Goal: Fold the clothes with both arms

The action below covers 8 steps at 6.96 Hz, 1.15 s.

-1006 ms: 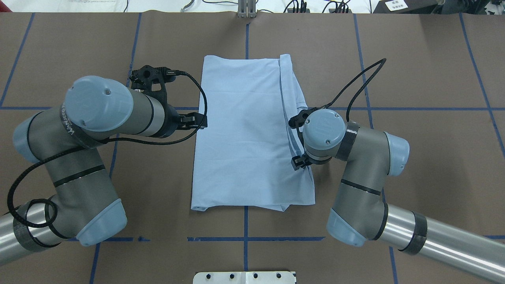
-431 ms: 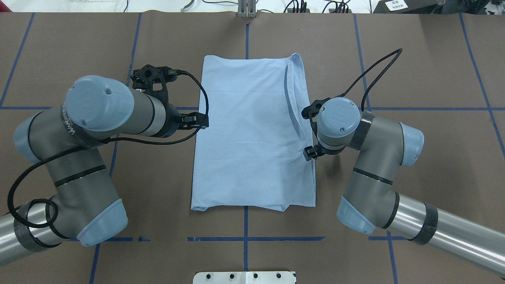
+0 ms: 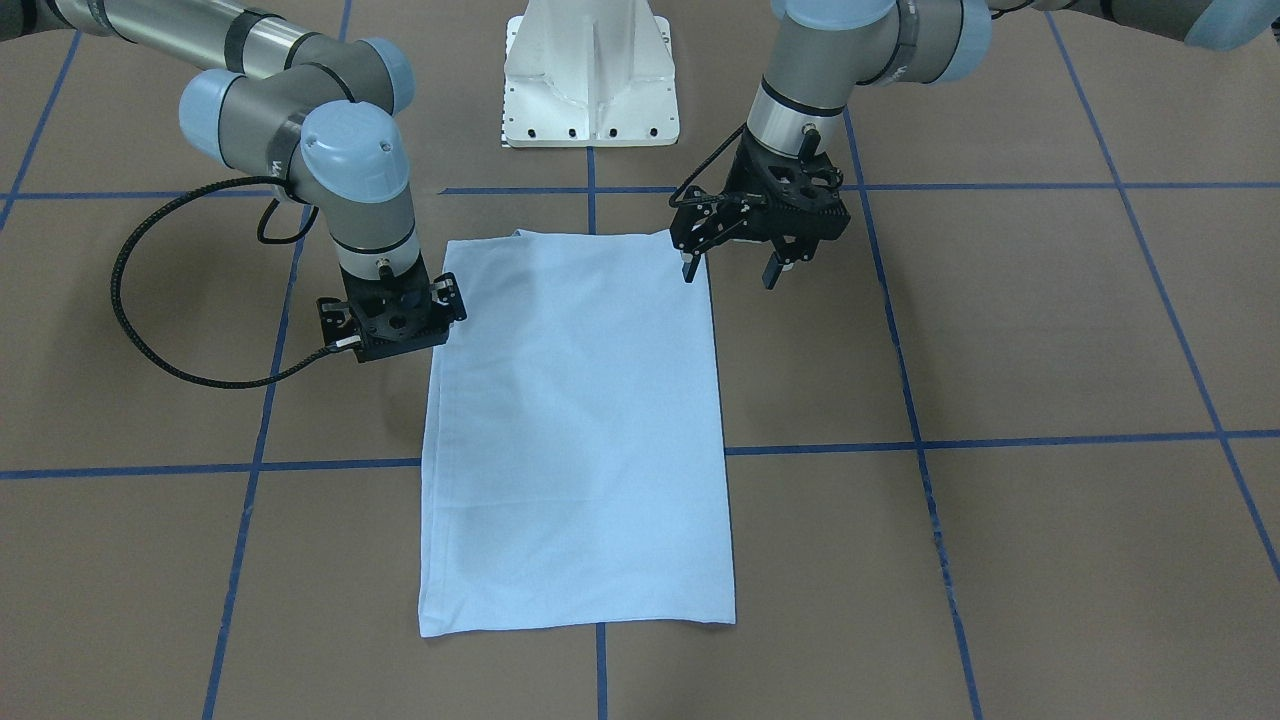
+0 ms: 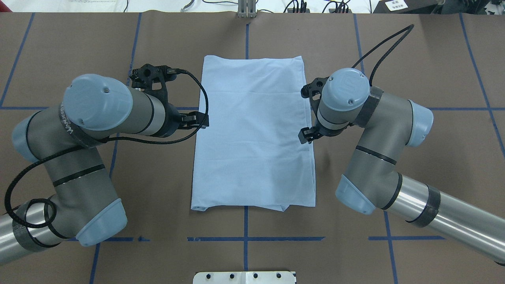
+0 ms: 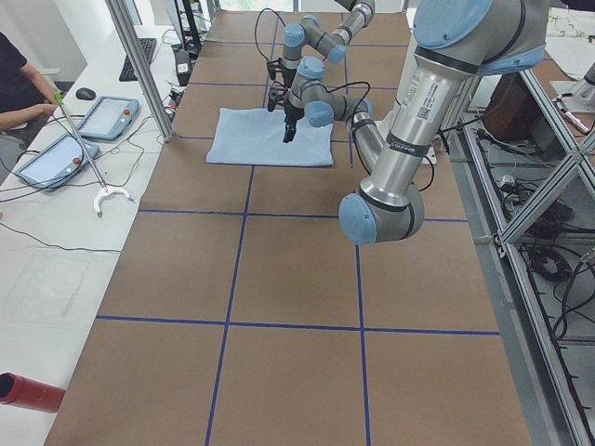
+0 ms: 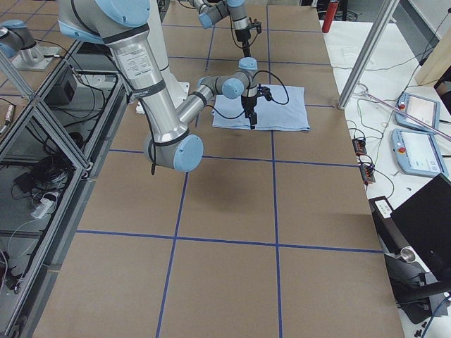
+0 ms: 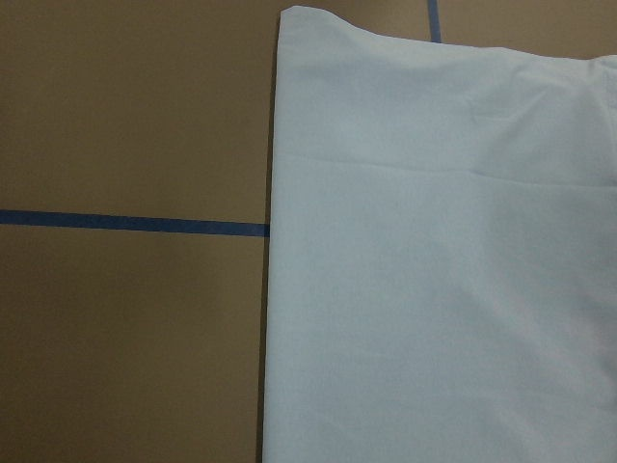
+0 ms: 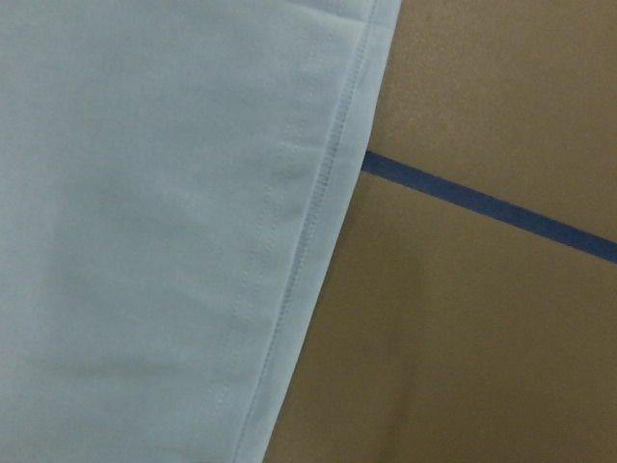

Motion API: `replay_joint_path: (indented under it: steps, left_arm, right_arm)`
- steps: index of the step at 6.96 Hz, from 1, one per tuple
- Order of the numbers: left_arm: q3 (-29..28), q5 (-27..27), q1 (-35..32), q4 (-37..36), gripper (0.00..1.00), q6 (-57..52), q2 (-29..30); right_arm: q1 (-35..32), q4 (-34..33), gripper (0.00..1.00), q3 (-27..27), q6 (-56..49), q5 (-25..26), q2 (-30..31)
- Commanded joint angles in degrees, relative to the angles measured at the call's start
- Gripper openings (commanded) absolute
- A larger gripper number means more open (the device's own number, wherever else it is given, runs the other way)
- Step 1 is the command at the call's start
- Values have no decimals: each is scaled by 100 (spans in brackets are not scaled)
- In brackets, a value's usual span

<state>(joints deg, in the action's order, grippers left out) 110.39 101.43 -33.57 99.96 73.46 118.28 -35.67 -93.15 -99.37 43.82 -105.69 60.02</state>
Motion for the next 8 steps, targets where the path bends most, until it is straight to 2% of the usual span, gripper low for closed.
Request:
replay_joint_path:
  steps: [1,2,3,4,8]
  left_arm:
    - [0,532,9,-12,100,648,-68]
    - [61,553,96,40,100,1461,-190]
    - [53,292,723,137,100,2305,-313]
    - [9,-459,1295,111,99,2896,-358]
    - [-255,-844,1713,-73,97,3175,-350]
  right_arm:
    - [-36,7,100,-475,91,-336,44]
    - [-45,-1,100,-782,309,-468,167]
    - [-45,16,100,-1064,711,-696,298]
    - [-27,25,100,-1276,1055,-837,352]
    - [113,25,100,-1287,1322,-821,361]
